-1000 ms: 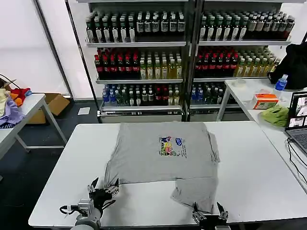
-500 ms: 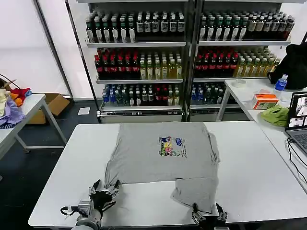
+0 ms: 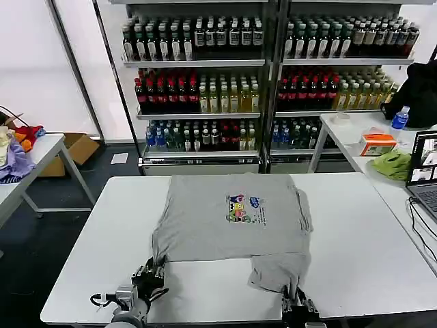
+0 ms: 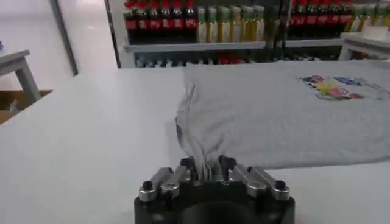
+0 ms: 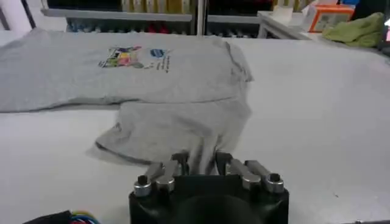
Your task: Fold and organize the clothes.
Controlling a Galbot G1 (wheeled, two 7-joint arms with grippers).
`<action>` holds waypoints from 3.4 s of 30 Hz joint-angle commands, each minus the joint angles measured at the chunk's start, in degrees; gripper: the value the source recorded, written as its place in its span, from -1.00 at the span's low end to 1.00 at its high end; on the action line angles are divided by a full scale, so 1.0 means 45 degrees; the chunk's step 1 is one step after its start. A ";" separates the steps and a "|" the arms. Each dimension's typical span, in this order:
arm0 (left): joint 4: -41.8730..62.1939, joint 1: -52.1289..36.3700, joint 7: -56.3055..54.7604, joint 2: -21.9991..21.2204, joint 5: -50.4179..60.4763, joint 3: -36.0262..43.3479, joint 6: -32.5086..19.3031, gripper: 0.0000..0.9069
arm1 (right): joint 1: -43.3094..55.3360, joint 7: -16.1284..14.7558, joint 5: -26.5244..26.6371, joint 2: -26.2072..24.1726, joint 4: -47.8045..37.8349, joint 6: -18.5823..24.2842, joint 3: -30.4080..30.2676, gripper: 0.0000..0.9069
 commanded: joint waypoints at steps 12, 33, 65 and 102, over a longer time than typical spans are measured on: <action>-0.0442 -0.0160 -0.0035 -0.0216 -0.0224 0.0021 -0.1142 -0.98 | 0.0686 -0.0710 -0.0224 0.0116 0.0494 0.1046 0.0954 -1.00; 0.1008 -0.2883 -0.0188 -0.0059 -0.1301 0.0205 -0.1601 -0.98 | 0.4457 -0.1797 -0.0606 0.0426 -0.1700 0.1260 0.2048 -1.00; 0.4195 -0.5529 -0.0411 0.0470 -0.1647 0.0547 -0.0994 1.00 | 1.0087 -0.1701 -0.1354 0.0848 -0.6774 -0.0615 -0.0169 1.00; 0.2691 -0.4493 -0.1082 0.0585 -0.1598 0.0704 0.0459 1.00 | 0.6828 -0.0206 0.0790 0.0630 -0.3887 -0.0997 0.1683 1.00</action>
